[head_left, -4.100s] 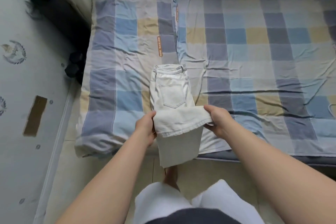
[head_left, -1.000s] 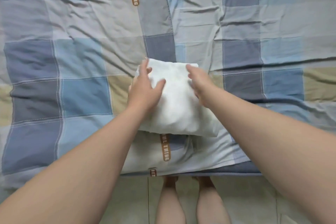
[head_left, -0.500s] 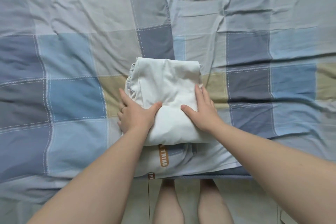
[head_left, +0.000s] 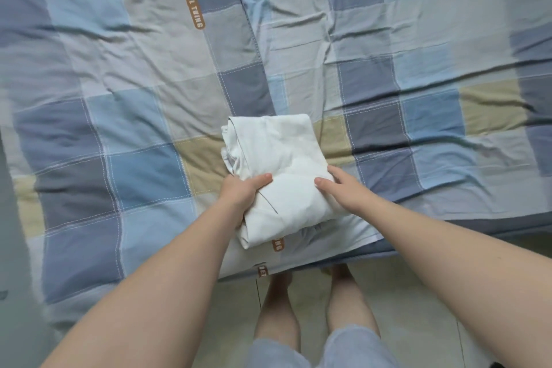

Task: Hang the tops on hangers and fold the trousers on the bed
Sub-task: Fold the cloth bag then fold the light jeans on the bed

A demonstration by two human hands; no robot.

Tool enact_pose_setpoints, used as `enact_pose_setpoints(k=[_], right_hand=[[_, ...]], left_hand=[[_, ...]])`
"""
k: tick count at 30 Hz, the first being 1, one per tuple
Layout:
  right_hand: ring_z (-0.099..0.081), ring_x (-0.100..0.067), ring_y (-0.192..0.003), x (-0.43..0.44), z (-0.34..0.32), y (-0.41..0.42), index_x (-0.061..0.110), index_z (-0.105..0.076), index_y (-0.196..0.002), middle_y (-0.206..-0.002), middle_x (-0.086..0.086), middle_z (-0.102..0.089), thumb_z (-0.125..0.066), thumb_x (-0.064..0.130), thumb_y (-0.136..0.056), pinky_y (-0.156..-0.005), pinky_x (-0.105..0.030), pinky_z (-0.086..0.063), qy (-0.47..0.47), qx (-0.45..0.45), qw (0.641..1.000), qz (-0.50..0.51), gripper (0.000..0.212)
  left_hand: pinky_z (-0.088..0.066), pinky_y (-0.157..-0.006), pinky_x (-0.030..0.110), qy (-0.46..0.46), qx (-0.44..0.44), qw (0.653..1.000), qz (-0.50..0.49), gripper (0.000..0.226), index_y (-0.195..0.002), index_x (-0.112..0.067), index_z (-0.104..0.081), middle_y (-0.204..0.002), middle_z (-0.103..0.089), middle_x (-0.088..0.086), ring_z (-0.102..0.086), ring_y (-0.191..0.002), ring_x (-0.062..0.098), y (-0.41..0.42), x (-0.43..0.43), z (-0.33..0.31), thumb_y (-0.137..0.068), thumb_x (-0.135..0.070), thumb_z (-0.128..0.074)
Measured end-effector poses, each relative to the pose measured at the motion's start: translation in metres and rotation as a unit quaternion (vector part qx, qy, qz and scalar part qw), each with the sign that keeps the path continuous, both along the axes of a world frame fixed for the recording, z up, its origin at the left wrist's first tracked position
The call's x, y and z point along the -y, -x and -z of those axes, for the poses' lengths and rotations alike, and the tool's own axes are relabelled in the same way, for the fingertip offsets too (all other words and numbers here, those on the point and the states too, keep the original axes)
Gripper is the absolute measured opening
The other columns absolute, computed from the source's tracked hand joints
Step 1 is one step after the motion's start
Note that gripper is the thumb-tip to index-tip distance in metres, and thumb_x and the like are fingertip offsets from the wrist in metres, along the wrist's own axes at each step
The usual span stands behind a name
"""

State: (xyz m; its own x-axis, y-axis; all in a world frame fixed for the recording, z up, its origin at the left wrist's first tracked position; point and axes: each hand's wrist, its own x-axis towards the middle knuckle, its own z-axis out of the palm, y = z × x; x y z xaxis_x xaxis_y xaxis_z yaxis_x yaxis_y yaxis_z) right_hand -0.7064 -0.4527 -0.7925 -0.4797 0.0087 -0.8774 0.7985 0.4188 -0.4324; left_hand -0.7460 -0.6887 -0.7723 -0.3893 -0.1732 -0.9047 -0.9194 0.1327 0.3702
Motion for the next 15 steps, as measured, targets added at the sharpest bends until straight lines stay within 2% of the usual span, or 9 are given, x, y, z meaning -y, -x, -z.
enact_pose_setpoints(k=[2,4,6,8,10,11,13,15], right_hand=[[-0.045,-0.017,-0.135,-0.004,-0.023,-0.014,0.024,-0.036,-0.153,-0.146,0.01,-0.047,-0.058,0.053,-0.095,-0.109,-0.035,-0.035,-0.01,0.002,1.0,0.027,0.069],[-0.04,-0.022,-0.142,-0.005,-0.054,-0.028,0.023,-0.032,-0.156,-0.156,0.002,-0.04,-0.058,0.058,-0.093,-0.115,-0.04,-0.032,-0.02,0.006,0.999,0.045,0.077],[-0.038,-0.024,-0.143,-0.007,-0.085,-0.048,0.02,-0.033,-0.156,-0.159,-0.002,-0.037,-0.058,0.058,-0.093,-0.114,-0.039,-0.031,-0.02,0.013,0.996,0.083,0.078],[-0.045,-0.023,-0.137,-0.009,-0.123,-0.069,0.021,-0.04,-0.152,-0.153,0.0,-0.044,-0.056,0.063,-0.092,-0.108,-0.037,-0.035,-0.005,0.024,0.993,0.113,0.075],[-0.052,-0.02,-0.13,-0.012,-0.157,-0.09,0.026,-0.048,-0.146,-0.146,0.006,-0.052,-0.057,0.079,-0.08,-0.106,-0.036,-0.038,0.013,0.055,0.985,0.161,0.085],[-0.057,-0.02,-0.125,-0.017,-0.169,-0.101,0.028,-0.054,-0.141,-0.142,0.005,-0.057,-0.059,0.085,-0.073,-0.107,-0.038,-0.041,0.026,0.069,0.978,0.196,0.09],[-0.065,-0.023,-0.114,-0.025,-0.2,-0.122,0.029,-0.065,-0.127,-0.126,0.0,-0.069,-0.065,0.082,-0.069,-0.102,-0.042,-0.049,0.089,0.096,0.952,0.278,0.078],[-0.064,-0.028,-0.119,-0.032,-0.232,-0.143,0.034,-0.063,-0.131,-0.129,-0.001,-0.068,-0.07,0.085,-0.062,-0.106,-0.047,-0.047,0.151,0.112,0.927,0.323,0.086]], left_hand=[[-0.053,-0.096,0.039,-0.036,-0.012,0.999,-0.006,0.06,-0.126,-0.017,-0.06,-0.117,-0.07,0.0,-0.068,-0.101,0.022,-0.013,-0.003,-0.026,-0.074,-0.023,-0.09],[-0.055,-0.096,0.043,-0.08,-0.01,0.997,-0.003,0.058,-0.126,-0.015,-0.061,-0.115,-0.073,0.001,-0.071,-0.1,0.023,-0.026,-0.004,-0.061,-0.075,-0.023,-0.089],[-0.056,-0.096,0.047,-0.125,-0.005,0.992,0.02,0.058,-0.128,-0.016,-0.061,-0.115,-0.075,0.003,-0.073,-0.102,0.025,-0.038,-0.004,-0.102,-0.077,-0.022,-0.087],[-0.055,-0.098,0.046,-0.167,-0.007,0.984,0.059,0.053,-0.128,-0.017,-0.061,-0.115,-0.075,0.003,-0.072,-0.105,0.025,-0.048,-0.003,-0.14,-0.08,-0.02,-0.083],[-0.057,-0.093,0.04,-0.198,-0.007,0.976,0.094,0.049,-0.127,-0.017,-0.062,-0.113,-0.076,0.003,-0.073,-0.104,0.024,-0.055,-0.004,-0.185,-0.081,-0.019,-0.08],[-0.058,-0.088,0.037,-0.21,-0.007,0.971,0.112,0.05,-0.126,-0.016,-0.062,-0.111,-0.076,0.003,-0.074,-0.102,0.023,-0.056,-0.004,-0.203,-0.08,-0.019,-0.08],[-0.059,-0.08,0.033,-0.242,-0.005,0.959,0.15,0.057,-0.126,-0.013,-0.063,-0.11,-0.077,0.006,-0.075,-0.098,0.023,-0.057,-0.006,-0.238,-0.073,-0.018,-0.085],[-0.058,-0.082,0.035,-0.269,-0.002,0.944,0.191,0.073,-0.13,-0.011,-0.062,-0.114,-0.075,0.01,-0.073,-0.102,0.027,-0.055,-0.013,-0.267,-0.064,-0.026,-0.089]])
